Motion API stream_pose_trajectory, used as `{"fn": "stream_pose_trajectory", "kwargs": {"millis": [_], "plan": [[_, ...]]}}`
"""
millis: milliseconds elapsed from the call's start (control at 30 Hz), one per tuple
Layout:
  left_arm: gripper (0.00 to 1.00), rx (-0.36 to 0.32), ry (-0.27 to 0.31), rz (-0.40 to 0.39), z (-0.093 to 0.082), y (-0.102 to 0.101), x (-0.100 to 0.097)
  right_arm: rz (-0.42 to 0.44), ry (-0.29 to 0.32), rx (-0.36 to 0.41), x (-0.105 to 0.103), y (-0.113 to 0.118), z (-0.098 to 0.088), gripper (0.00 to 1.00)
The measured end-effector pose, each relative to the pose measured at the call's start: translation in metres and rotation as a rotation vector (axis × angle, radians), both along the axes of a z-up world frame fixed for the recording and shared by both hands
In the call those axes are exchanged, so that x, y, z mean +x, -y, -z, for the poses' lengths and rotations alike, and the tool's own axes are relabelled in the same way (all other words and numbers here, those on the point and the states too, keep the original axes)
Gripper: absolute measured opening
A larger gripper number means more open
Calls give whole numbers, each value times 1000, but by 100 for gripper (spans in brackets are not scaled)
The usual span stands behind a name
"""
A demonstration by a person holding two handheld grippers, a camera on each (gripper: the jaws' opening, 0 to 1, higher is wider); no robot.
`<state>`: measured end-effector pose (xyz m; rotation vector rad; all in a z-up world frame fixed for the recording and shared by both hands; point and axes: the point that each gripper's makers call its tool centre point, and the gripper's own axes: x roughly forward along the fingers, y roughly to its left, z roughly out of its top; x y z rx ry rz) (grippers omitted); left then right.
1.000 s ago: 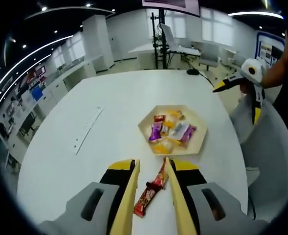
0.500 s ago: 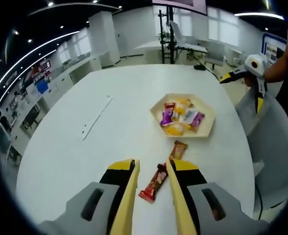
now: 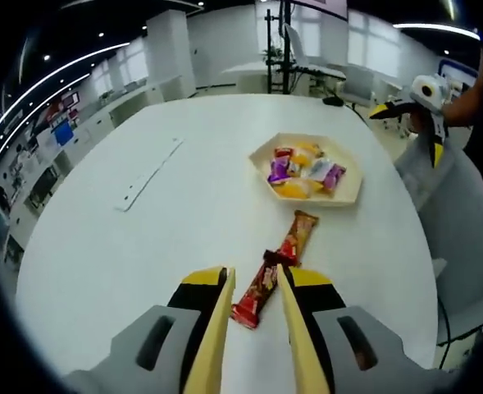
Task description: Place the target food into the container with the food tongs after gripping and lifting it, then release it inside without dropping or visibly crushing the food.
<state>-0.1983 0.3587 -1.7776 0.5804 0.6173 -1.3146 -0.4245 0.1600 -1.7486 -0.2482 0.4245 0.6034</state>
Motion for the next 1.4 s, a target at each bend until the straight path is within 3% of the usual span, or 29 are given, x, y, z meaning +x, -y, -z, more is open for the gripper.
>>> {"fn": "stream_pose_trajectory", "kwargs": {"millis": [367,433,533,733,833,1067,1200,1400], "plan": [[25,57,13,47,30,-3,1,2,-12,-3,-1,0,2,93],[25,46,-6,56,32,2,-2,2,-14,-4,0,0,3,93],[25,97,20,84,40,0,0,8,-5,-5,0,2,1,93],[25,108,-3,74,45,-1,1,10,-8,-7,1,2,2,93],[25,156,-46,88,52,-6,-6,8,-12,-9,0,2,3,93],[25,166,-38,96,51,-8,-13,6,-13,-7,0,1,3,93],[26,163,-62,23,49,-5,-12,-1,-16,-11,-1,0,4,92],[25,186,-33,61,53,-3,-12,-1,-17,-15,-1,1,4,92]]}}
